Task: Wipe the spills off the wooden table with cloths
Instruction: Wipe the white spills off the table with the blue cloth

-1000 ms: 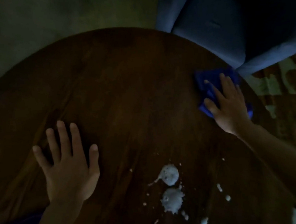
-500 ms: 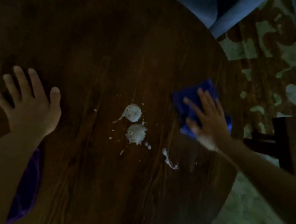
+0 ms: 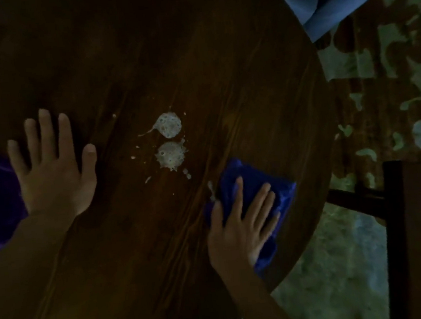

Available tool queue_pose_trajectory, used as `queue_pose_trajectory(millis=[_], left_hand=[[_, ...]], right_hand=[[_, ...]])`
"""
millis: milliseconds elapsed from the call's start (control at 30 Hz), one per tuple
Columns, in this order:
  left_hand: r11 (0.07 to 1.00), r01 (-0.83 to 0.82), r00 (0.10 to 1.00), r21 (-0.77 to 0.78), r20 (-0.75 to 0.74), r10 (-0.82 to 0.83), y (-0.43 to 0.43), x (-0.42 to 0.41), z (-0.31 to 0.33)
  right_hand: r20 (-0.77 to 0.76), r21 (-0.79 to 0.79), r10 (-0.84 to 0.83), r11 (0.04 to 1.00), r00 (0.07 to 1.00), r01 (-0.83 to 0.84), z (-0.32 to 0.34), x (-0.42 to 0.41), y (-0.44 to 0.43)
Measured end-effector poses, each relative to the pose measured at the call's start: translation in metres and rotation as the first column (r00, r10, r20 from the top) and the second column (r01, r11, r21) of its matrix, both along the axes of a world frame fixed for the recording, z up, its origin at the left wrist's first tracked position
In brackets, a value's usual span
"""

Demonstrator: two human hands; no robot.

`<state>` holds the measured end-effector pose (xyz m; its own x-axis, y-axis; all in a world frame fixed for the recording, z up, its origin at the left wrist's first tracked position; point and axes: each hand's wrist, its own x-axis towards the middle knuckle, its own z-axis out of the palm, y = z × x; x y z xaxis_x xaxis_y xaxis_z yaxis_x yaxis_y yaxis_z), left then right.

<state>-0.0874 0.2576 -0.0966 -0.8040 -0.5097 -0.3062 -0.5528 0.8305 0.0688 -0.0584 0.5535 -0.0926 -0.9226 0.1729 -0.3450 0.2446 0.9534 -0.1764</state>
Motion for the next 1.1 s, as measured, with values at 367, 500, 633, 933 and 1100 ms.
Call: queue_pose_trajectory(millis=[367, 500, 633, 933, 1100], left_hand=[[0.999, 0.012, 1.0, -0.04, 0.008, -0.012, 0.001, 0.001, 0.002], [1.0, 0.004, 1.0, -0.022, 0.016, -0.003, 0.001, 0.0, 0.003], [1.0, 0.001, 1.0, -0.007, -0.003, -0.001, 0.002, -0.001, 0.002], [1.0, 0.005, 1.0, -0.001, 0.014, -0.005, -0.002, 0.0, 0.0], [1.0, -0.006, 1.0, 0.01, 0.019, 0.006, -0.001, 0.0, 0.0]], right_hand=[[-0.055, -0.04, 0.111, 0.993, 0.992, -0.113, -0.009, -0.214, -0.002], [-0.103, -0.006, 0.517, 0.854, 0.85, -0.521, -0.002, -0.119, -0.005], [-0.052, 0.015, 0.65, 0.76, 0.758, -0.65, -0.003, -0.098, 0.036], [-0.084, 0.088, 0.564, 0.826, 0.822, -0.558, -0.004, -0.284, -0.023], [-0.086, 0.13, 0.99, 0.124, 0.114, -0.984, -0.009, -0.219, -0.038]])
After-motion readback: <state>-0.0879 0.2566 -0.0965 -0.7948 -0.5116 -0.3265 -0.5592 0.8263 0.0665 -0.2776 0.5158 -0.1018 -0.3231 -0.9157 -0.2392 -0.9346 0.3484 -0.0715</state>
